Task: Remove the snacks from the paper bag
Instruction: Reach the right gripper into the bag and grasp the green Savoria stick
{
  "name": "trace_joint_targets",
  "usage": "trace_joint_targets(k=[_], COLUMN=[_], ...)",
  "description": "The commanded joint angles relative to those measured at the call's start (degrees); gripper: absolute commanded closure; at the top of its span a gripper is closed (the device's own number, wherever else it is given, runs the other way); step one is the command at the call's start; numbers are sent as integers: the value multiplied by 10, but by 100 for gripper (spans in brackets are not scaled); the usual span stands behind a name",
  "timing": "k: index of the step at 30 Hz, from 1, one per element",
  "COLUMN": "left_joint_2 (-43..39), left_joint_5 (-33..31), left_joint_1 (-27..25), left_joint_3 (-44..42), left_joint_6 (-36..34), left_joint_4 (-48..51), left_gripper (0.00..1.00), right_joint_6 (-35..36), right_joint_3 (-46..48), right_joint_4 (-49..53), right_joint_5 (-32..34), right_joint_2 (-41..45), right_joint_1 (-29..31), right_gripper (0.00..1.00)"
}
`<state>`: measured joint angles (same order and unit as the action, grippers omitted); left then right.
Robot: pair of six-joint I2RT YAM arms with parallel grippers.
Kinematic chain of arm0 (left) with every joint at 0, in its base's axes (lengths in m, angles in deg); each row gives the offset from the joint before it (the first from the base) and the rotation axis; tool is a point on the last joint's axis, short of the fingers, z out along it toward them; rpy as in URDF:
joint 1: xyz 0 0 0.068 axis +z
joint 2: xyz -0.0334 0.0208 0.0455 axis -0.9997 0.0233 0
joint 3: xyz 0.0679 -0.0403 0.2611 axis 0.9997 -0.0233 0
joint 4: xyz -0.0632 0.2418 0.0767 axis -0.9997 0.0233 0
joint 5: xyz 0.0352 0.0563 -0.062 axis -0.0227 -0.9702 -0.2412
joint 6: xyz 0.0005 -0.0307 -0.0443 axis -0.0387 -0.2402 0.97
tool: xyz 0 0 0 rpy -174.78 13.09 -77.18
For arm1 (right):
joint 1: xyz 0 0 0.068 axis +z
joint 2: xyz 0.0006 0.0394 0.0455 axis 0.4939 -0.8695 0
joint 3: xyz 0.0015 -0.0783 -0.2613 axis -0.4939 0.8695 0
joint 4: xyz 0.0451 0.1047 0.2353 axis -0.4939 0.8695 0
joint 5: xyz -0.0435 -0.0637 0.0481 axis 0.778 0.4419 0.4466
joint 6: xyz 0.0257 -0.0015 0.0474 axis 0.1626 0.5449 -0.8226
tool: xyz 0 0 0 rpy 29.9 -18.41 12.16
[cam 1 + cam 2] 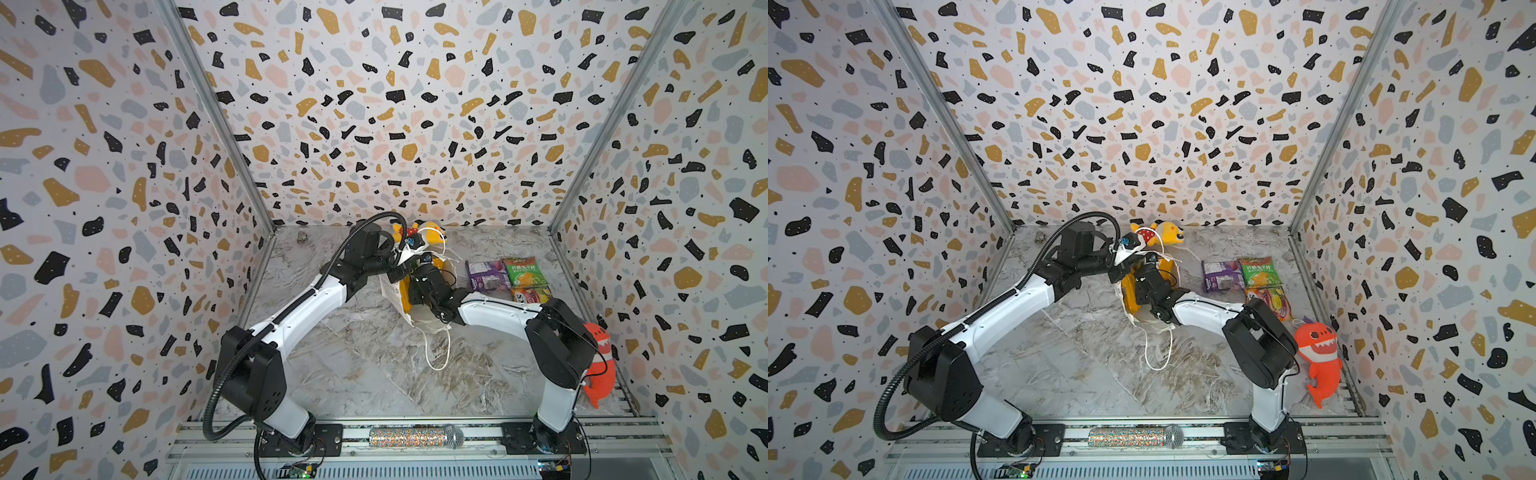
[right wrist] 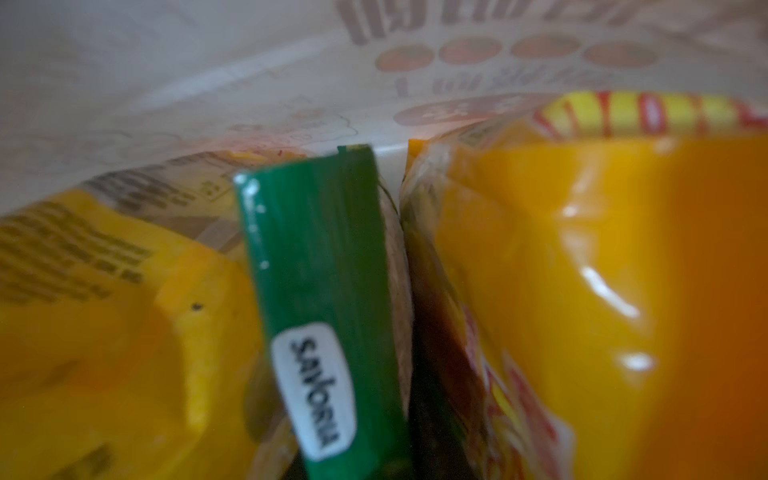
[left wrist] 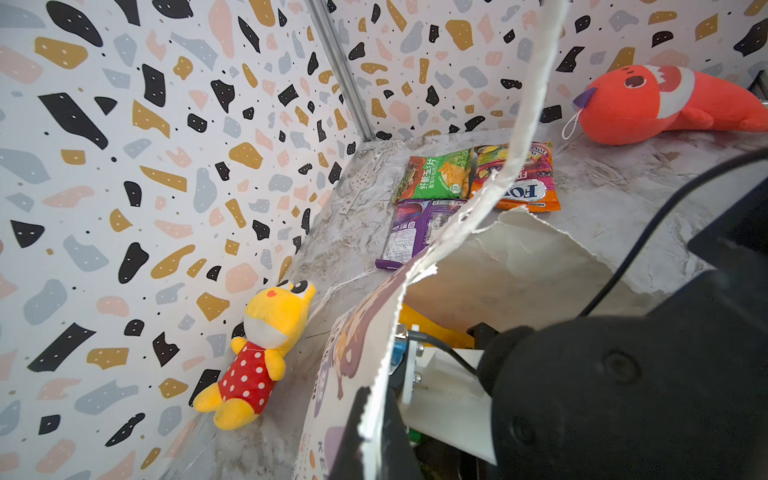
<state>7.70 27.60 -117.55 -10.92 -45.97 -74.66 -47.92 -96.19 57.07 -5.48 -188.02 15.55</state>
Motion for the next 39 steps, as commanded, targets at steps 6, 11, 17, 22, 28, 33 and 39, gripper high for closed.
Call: trace_joint_targets(k=[6,11,17,22,28,33,39], left_joint_2=[-13,-14,-13,-11,-8,-7,-10], left_joint_5=[35,29,28,28,25,26,22], left_joint_1=[-6,-6,-6,-6,-6,-6,-5], left_joint_3=[-9,-12,-14,-17,-16,-13,-18], left_joint_6=[7,9,10,11,12,13,12], left_joint_4=[-24,-26,-28,-31,-29,-28,-30], left_gripper=[100,100,100,100,100,100,100], right_joint_6=[18,23,26,24,31,35,38], right_joint_3=[-19,-16,-4,12,19,13,-5], right_joint_4=[-3,12,31,39,48,46,60], right_joint_5=[18,11,-1,-11,-19,-22,-34], right_joint_2=[10,44,89,124,149,146,133], right_joint_1=[-6,-5,2,7,12,13,13], right_gripper=[100,100,100,100,100,99,99])
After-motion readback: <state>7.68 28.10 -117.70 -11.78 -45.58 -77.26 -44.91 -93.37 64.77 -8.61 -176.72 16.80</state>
